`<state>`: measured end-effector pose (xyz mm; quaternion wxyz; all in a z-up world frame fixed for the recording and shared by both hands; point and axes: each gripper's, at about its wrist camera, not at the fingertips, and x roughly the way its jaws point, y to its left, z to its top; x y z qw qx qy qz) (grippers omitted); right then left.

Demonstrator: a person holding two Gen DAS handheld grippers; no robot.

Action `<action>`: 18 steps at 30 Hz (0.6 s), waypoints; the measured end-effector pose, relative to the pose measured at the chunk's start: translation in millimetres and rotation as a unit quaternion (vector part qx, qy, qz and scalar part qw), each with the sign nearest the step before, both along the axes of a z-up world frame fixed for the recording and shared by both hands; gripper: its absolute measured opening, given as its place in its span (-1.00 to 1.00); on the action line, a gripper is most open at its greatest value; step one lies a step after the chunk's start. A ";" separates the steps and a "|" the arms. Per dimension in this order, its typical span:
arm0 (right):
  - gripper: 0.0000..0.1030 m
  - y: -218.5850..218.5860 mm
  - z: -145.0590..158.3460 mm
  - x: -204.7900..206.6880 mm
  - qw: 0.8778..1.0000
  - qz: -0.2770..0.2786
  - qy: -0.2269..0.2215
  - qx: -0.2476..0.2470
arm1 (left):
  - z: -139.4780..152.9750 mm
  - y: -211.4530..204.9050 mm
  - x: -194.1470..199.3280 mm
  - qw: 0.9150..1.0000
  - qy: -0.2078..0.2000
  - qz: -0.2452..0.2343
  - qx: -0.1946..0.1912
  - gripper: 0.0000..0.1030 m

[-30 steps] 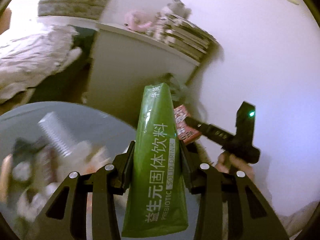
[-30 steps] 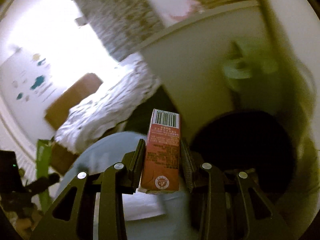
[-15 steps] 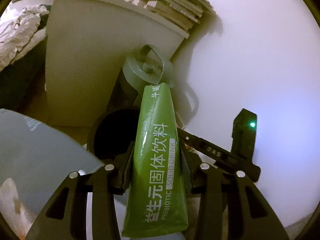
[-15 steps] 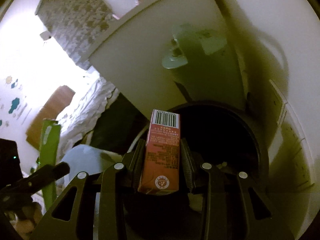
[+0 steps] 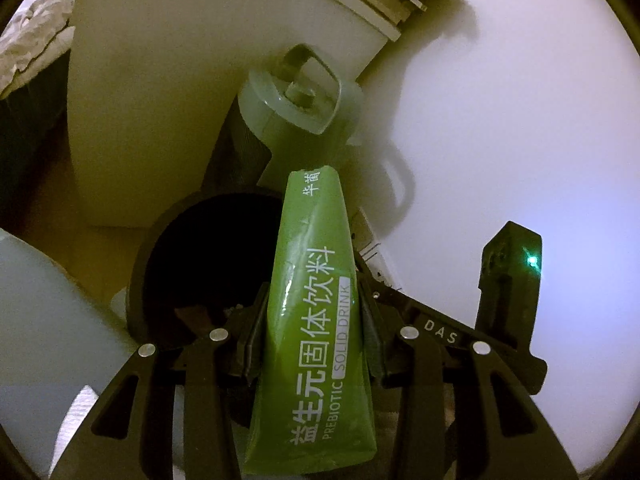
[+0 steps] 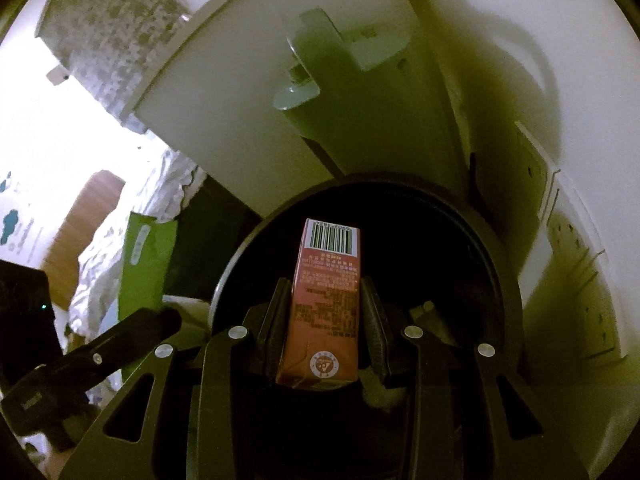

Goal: Collect trash
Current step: 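Carry the green pouch and red carton to the bin and release both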

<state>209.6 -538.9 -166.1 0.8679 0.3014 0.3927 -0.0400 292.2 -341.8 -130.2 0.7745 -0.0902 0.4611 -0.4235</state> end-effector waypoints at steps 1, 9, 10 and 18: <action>-0.31 -0.1 -1.5 0.6 1.000 -0.001 0.002 0.001 | -1.1 -1.4 0.9 1.000 0.001 0.001 0.001 -0.19; -0.28 -1.0 -6.2 1.8 1.000 -0.004 0.014 0.013 | -4.4 -3.0 0.6 1.000 -0.006 0.011 0.019 0.10; -0.19 -1.2 -6.7 1.9 1.000 -0.004 0.015 0.015 | -3.7 -3.2 0.2 1.000 -0.008 0.012 0.022 0.29; 0.18 -2.4 -4.3 -3.3 1.000 -0.014 -0.002 0.026 | 11.6 5.7 -9.3 0.999 -0.025 0.017 0.017 0.46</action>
